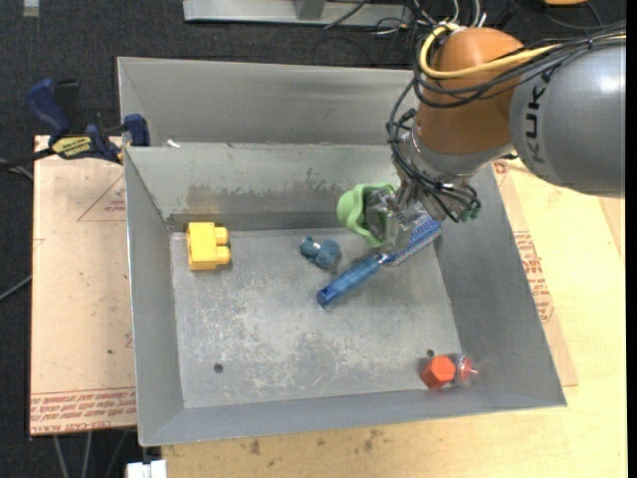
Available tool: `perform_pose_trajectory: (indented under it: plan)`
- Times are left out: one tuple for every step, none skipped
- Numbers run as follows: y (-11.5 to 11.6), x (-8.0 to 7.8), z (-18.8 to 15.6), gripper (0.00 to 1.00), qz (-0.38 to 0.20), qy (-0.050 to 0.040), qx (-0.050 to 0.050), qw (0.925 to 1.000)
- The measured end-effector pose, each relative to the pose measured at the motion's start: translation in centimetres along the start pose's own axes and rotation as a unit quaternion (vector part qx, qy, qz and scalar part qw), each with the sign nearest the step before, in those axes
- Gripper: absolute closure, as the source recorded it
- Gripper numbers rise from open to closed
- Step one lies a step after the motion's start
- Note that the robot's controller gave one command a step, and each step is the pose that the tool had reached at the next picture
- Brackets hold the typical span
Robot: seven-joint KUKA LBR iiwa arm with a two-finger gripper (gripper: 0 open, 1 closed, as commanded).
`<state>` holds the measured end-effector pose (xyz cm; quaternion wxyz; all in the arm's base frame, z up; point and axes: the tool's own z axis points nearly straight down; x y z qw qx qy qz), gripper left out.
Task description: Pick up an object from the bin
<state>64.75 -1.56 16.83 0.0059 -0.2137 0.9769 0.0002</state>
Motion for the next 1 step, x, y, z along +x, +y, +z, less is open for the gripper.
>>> perform_pose_trajectory:
  plan:
    - [2.64,0.83,-8.50,1.00,0.034,-0.0003,0.000,0.9994]
